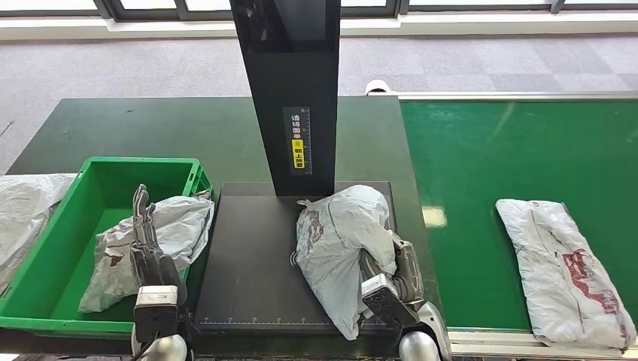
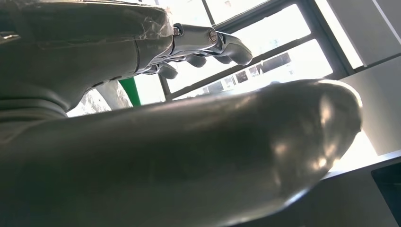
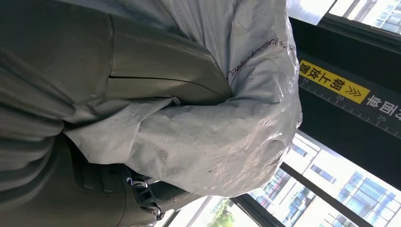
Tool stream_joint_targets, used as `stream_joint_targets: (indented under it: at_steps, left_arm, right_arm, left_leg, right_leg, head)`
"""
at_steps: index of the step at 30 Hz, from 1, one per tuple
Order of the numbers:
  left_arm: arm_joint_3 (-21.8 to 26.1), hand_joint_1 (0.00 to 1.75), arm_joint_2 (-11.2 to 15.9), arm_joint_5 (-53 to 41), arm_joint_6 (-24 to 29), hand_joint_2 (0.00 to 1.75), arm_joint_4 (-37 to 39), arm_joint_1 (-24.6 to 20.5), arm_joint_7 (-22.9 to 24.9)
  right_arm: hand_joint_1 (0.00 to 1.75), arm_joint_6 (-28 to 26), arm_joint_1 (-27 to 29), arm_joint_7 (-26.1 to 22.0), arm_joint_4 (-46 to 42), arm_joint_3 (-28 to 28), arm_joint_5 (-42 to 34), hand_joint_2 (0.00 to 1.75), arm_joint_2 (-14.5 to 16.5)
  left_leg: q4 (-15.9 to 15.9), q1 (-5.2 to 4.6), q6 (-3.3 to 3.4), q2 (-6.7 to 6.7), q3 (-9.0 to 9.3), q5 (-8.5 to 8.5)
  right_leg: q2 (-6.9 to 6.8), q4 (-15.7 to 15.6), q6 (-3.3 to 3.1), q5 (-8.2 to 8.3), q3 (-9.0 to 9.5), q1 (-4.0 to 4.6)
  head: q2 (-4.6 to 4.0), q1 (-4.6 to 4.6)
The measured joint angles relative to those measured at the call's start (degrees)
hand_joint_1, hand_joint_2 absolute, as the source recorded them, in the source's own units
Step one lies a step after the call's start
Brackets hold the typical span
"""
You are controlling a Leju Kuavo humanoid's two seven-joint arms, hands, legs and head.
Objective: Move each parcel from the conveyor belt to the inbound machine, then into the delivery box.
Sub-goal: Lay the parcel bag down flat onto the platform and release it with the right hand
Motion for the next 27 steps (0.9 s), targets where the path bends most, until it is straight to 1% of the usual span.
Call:
stream_joint_targets:
  at_steps: [12,16,20,23,24,25,27]
  left_arm:
    - [-0.2,0.00,0.1,0.1,1.0,0.00,1.0,-0.2,0.0]
    - [-0.7,0.00,0.1,0.7,1.1,0.00,1.5,-0.5,0.0]
    - [-1.0,0.00,0.2,2.4,0.1,0.00,1.9,-0.9,0.2]
    - [-1.0,0.00,0.3,2.6,-0.3,0.00,2.2,-1.0,0.2]
    - [-1.0,0.00,0.3,2.7,-0.3,0.00,2.2,-1.1,0.2]
    - [-1.0,0.00,0.3,2.7,-0.3,0.00,2.3,-1.1,0.2]
    - [-1.0,0.00,0.3,2.9,-0.5,0.00,2.3,-1.1,0.2]
  right_arm:
    - [1.75,0.8,-2.4,0.0,8.2,3.1,-1.9,1.75,0.8]
    - [1.64,1.7,-3.4,-0.1,11.6,3.8,-3.9,1.75,0.8]
    - [1.64,1.8,-3.7,-0.1,13.3,5.6,-6.3,1.75,0.9]
    - [1.64,1.8,-3.8,-0.1,14.0,6.5,-6.8,1.75,0.9]
    - [1.41,1.8,-3.9,-0.1,14.2,6.7,-6.8,1.75,0.9]
    - [1.06,1.8,-3.9,-0.1,14.4,6.9,-6.8,1.75,0.9]
    - [0.24,1.8,-3.9,-0.1,14.6,7.2,-6.9,1.75,0.9]
  left_leg:
    - [0.0,0.00,0.00,0.00,0.02,0.00]
    - [0.0,0.00,0.00,0.00,0.02,0.00]
    - [0.0,0.00,0.00,0.00,0.02,0.00]
    - [0.0,0.00,0.00,0.00,0.02,0.00]
    - [0.0,0.00,0.00,0.00,0.02,0.00]
    - [0.0,0.00,0.00,0.00,0.02,0.00]
    - [0.0,0.00,0.00,0.00,0.02,0.00]
  right_leg:
    - [0.02,0.0,0.00,0.00,0.00,0.01]
    - [0.02,0.0,0.00,0.00,0.01,0.01]
    - [0.02,0.0,0.00,0.00,0.00,0.01]
    - [0.02,0.0,0.00,0.00,0.00,0.01]
    - [0.02,0.0,0.00,0.00,0.00,0.01]
    - [0.02,0.0,0.00,0.00,0.00,0.01]
    - [0.02,0.0,0.00,0.00,0.00,0.02]
  head:
    - [0.01,0.00]
    - [0.01,0.00]
    - [0.01,0.00]
    - [0.01,0.00]
    - [0.01,0.00]
    - [0.01,0.00]
    - [0.01,0.00]
